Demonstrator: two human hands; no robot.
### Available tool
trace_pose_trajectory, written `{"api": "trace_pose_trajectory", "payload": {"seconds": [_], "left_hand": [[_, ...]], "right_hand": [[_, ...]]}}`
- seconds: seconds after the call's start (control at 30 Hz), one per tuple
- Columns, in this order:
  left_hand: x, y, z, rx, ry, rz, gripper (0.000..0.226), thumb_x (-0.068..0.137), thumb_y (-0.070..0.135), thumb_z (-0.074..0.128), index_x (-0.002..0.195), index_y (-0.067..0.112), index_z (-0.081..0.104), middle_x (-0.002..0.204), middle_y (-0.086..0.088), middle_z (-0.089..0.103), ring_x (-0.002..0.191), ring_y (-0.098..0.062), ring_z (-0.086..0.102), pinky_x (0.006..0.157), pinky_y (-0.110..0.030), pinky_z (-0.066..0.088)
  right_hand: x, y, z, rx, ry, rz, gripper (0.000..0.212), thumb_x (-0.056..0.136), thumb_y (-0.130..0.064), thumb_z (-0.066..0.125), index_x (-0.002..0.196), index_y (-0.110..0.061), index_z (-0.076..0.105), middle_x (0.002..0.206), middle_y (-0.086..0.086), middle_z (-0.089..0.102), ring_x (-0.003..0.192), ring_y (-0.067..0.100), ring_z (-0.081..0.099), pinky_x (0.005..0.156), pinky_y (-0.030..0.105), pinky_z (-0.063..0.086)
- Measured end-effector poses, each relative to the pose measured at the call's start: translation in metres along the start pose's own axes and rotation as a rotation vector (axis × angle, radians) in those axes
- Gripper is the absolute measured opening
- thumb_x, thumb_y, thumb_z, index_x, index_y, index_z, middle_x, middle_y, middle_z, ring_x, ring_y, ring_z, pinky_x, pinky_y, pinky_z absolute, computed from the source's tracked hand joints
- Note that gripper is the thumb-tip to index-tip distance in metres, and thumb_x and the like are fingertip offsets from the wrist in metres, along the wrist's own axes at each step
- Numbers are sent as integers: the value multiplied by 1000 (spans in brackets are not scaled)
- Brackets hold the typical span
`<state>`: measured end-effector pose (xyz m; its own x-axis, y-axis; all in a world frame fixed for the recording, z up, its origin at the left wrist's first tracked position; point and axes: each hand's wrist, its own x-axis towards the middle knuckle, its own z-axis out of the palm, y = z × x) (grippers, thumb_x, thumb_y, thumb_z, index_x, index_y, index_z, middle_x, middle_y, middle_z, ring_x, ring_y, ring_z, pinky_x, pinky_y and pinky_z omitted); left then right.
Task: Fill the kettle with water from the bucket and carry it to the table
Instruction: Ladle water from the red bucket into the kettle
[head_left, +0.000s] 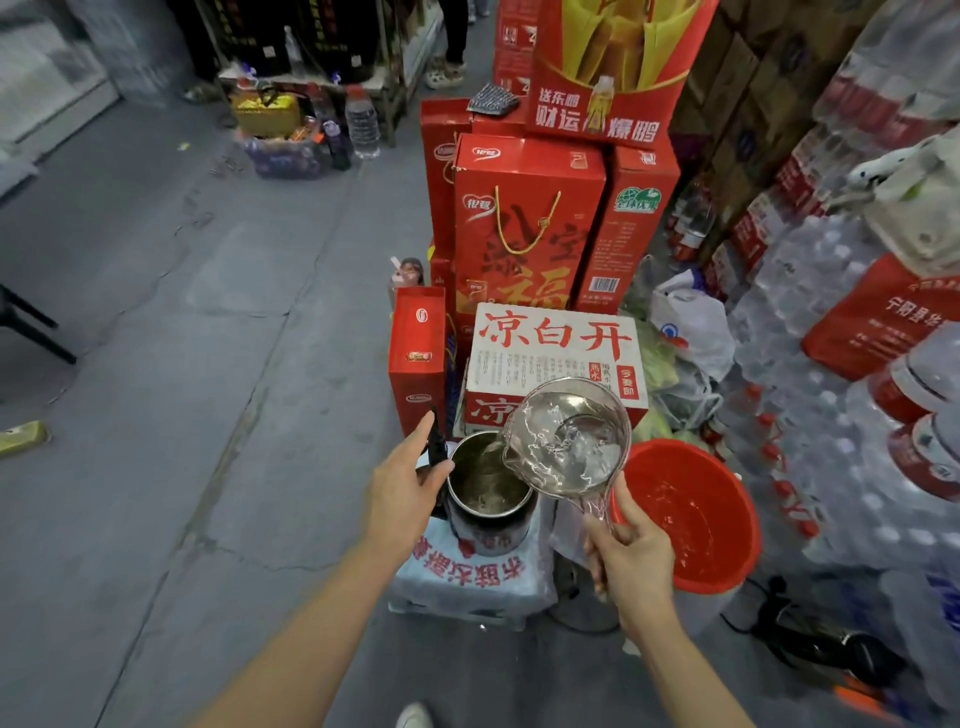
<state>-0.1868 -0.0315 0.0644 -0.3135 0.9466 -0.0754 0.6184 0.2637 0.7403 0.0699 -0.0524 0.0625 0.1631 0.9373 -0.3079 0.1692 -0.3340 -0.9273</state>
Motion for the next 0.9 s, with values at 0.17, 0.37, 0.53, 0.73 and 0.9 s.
{"api": "trace_pose_trajectory", "payload": {"seconds": [0.17,0.37,0.53,0.73,0.9], "left_hand": [[1,-2,-1,-2,-17,10,69,89,31,66,149,36,32,141,0,57,125,-21,56,100,-38,47],[1,-2,-5,14,-39,41,69,89,33,65,150,34,31,142,-1,56,122,-23,59,100,-40,49],[2,-5,-7,41,-55,52,71,89,35,64,150,36,28,144,0,54,121,-24,60,99,-39,48],[2,-6,-10,54,-60,74,71,89,34,65,150,32,30,146,0,51,124,-23,58,100,-39,47],[2,-7,-13,48,-52,107,69,89,32,66,150,29,33,149,2,47,129,-21,53,103,-38,45]], "right_hand": [[4,-3,1,-89,29,-71,74,92,-6,66,144,-45,32,53,22,48,44,23,39,36,28,42],[8,-1,6,-268,85,-149,73,90,-10,68,148,-41,35,49,11,48,45,14,42,43,35,52],[7,1,9,-363,102,-187,71,90,-14,69,147,-42,36,68,-27,41,46,-3,47,68,36,58],[9,6,13,-482,141,-256,73,90,-20,69,145,-48,30,57,11,62,49,16,51,58,35,52],[4,-1,17,-659,141,-330,70,91,-22,68,148,-38,31,44,-6,41,40,6,37,43,19,32]]}}
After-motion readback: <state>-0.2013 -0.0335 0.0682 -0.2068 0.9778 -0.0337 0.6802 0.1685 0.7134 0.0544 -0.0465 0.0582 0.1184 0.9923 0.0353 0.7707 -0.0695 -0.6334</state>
